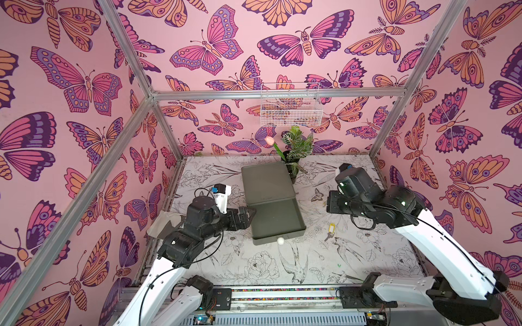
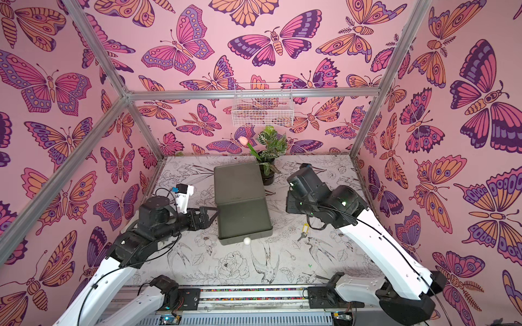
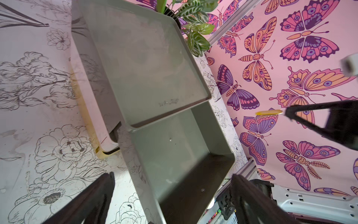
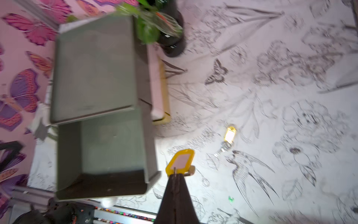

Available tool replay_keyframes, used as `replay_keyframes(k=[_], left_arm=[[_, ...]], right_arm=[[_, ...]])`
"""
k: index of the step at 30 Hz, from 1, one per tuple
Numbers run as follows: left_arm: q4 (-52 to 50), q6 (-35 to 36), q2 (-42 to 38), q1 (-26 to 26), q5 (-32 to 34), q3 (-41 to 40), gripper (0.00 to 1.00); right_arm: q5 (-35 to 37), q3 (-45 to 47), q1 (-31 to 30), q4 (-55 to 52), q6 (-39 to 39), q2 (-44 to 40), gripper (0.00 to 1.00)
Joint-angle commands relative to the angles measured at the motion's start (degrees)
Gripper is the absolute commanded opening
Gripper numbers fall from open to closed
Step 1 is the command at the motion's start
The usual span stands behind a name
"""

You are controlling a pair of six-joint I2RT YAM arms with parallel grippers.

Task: Take the keys out of the drawer
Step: Place the key at the center of the board.

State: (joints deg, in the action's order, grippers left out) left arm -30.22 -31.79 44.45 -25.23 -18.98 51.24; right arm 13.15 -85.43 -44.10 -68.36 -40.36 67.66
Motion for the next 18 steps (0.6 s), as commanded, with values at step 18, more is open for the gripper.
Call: replay_keyframes(k=[18], left_arm=[[2.7,-0.8,4.8,-2.1,-4.4,1.8,1.00]], right_arm=[[-10.7,37.7,15.4,14.5,-1.6,-5.8,0.00]])
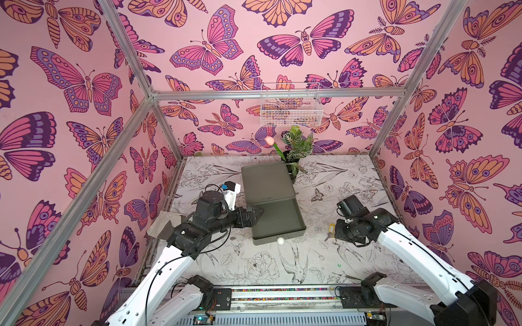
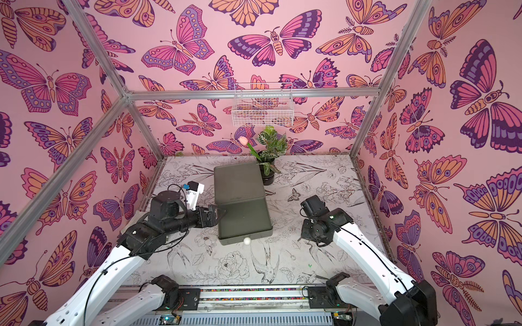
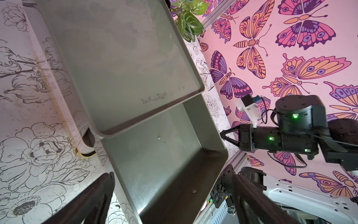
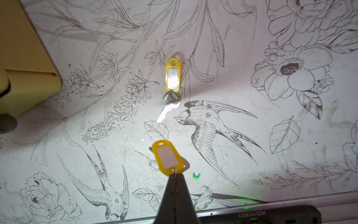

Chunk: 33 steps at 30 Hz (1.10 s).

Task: Take the keys out of the drawer
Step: Place the key at the center of the board.

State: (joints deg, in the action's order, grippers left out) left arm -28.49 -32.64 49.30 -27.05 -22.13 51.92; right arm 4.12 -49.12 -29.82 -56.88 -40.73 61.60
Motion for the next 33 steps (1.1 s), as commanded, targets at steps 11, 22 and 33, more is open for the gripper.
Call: replay_keyframes(k=[11,22,33], left_arm=[[0.6,0.2,1.2,-0.3,-1.1,0.8,1.00],[0.4,0.9,1.2,-0.3,-0.7,-0.3,1.00],[0.3,0.4,-0.3,-0.3,0.6,-2.3,1.00]], right_arm=[[-7.6,5.4,7.1,8.4,-0.3,5.9,0.00],[-8.7,6.8,9.7,8.7,-0.3,7.6,0.00],[-6.1,5.2,11.0,4.9,-1.2,5.5,0.00]])
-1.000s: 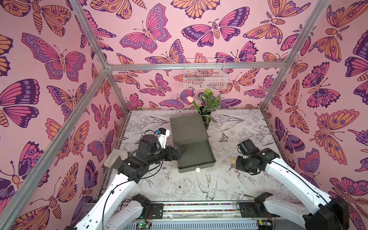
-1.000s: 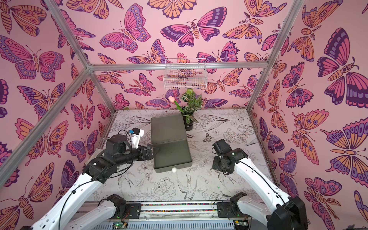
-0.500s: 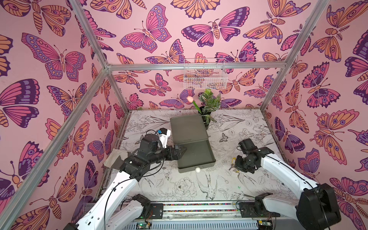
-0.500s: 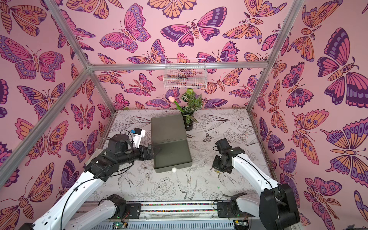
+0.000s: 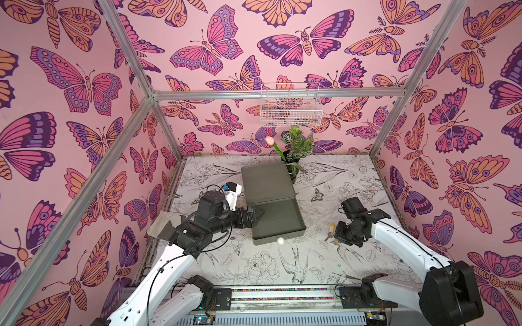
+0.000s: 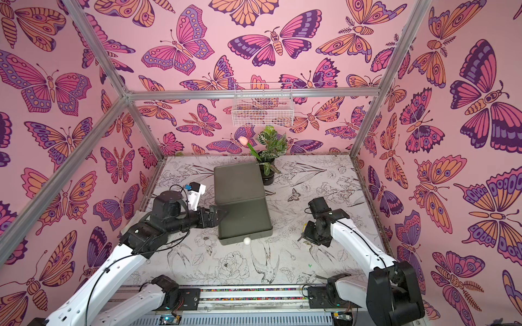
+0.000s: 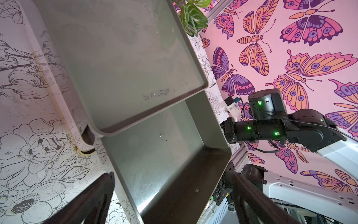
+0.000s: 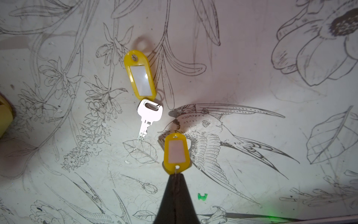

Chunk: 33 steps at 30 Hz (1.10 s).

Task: Take the keys out of the drawer
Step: Place the key at the center of the board.

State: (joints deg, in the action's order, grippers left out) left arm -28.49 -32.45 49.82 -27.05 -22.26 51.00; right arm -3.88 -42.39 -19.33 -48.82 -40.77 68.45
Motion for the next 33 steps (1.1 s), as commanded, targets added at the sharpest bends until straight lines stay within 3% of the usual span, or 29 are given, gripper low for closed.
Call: replay_keyframes(k=[1,12,33], left_arm=[[0.3,0.2,-0.9,-0.3,0.8,-1.5,1.00],[0.3,-0.7,-2.5,-0.3,2.2,-3.2,1.00],[-0.5,-1.7,-4.7,-0.3,4.7,-4.4,1.00]], right_arm=[[2.0,-1.8,0.7,-3.3,-1.1,-1.5,0.00],[1.9,0.1,1.7,-3.0,-0.6,-2.9,0.00],[0.1,-5.4,7.4,5.2,5.7,11.9,0.00]])
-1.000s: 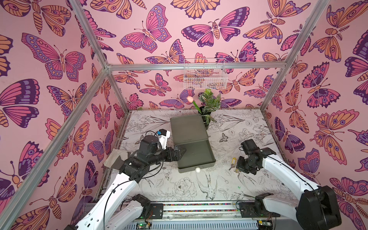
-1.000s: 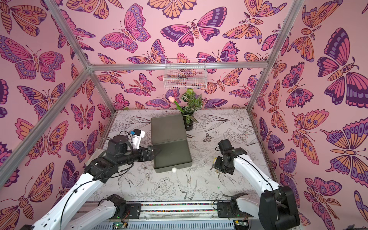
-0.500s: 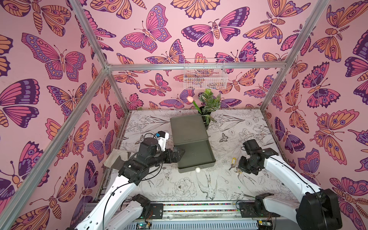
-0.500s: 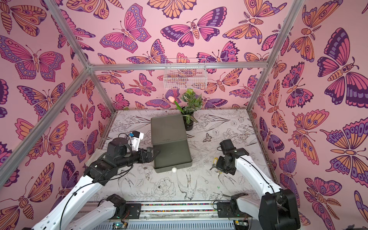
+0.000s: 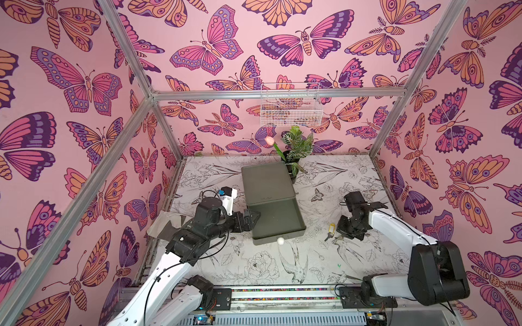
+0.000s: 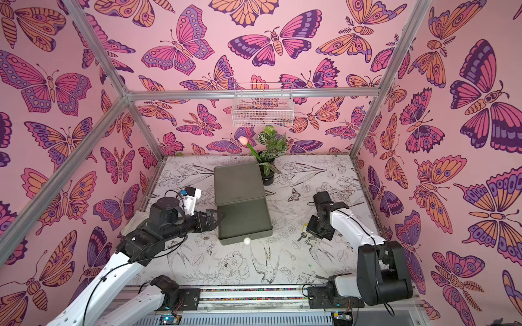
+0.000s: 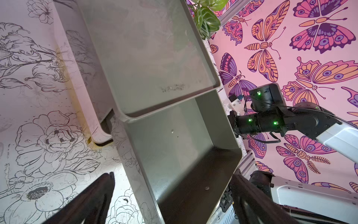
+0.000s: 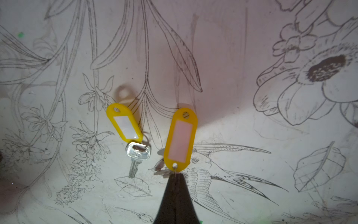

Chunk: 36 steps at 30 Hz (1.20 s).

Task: Take the keys out of the drawer
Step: Place the key at the center of the board.

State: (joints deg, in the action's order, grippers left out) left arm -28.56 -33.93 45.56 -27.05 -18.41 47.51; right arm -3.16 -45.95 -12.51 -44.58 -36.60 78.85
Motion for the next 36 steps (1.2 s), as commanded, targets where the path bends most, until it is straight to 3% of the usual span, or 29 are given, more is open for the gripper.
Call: replay_keyframes(k=[1,13,22,31,36], left_arm=[[-0.6,0.0,-0.5,-0.3,0.9,-0.9,1.00],[-2.5,0.1,-2.2,-0.3,2.7,-0.7,1.00],[-3.2,-0.2,-3.6,-0.3,3.2,-1.5,1.00],[-3.8,0.8,-3.0,-0.2,3.4,0.3,1.00],[-4.9,2.4,1.0,0.4,3.7,5.6,1.00]], right_arm=[[-0.6,-2.1,0.6,1.2,1.8,2.1,0.00],[-0.4,-4.5,1.6,3.0,3.6,8.1,0.00],[0.3,-1.3,1.7,3.8,2.8,7.7,0.00],[-0.2,-3.0,1.6,0.6,2.1,0.6,0.47],[-2.0,-8.1,1.6,-4.3,2.7,-6.6,0.50]])
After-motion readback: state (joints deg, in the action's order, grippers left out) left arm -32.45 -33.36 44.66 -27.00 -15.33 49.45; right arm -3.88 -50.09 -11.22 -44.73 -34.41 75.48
